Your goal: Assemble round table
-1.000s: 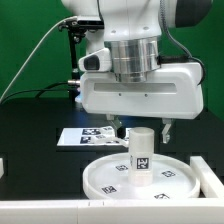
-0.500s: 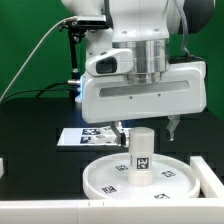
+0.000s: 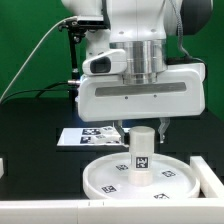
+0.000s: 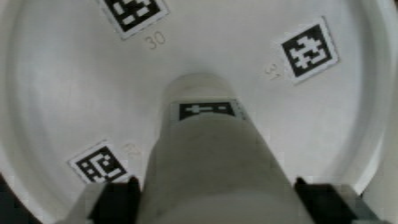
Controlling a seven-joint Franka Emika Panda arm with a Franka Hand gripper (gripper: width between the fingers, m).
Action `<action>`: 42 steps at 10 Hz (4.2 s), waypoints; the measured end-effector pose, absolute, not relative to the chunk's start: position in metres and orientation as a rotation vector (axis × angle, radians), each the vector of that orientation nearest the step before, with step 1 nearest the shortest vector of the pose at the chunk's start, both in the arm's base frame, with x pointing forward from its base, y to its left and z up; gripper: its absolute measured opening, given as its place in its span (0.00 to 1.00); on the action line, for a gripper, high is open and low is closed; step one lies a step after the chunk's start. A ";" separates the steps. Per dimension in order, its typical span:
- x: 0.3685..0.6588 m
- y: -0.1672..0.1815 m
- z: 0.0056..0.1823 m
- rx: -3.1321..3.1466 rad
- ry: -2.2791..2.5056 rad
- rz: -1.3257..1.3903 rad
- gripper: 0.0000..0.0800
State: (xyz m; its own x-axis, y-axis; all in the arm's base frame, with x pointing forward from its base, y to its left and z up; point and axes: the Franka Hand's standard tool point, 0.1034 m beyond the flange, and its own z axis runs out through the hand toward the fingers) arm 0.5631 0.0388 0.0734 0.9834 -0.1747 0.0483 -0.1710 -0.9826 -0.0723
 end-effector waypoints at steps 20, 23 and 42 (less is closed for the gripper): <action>0.561 0.042 0.072 -2.689 1.241 0.006 0.81; 0.561 0.042 0.072 -2.846 0.886 -0.032 0.81; 0.562 0.040 0.068 -2.166 2.011 0.037 0.52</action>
Offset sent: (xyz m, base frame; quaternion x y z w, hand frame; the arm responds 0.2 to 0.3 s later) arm -0.0020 -0.0019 -0.0065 0.0060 0.0253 0.2592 0.9655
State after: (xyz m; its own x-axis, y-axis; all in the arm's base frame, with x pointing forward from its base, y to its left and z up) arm 0.5616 0.0405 0.0676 0.0817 -0.9862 -0.1438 -0.9908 -0.0648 -0.1185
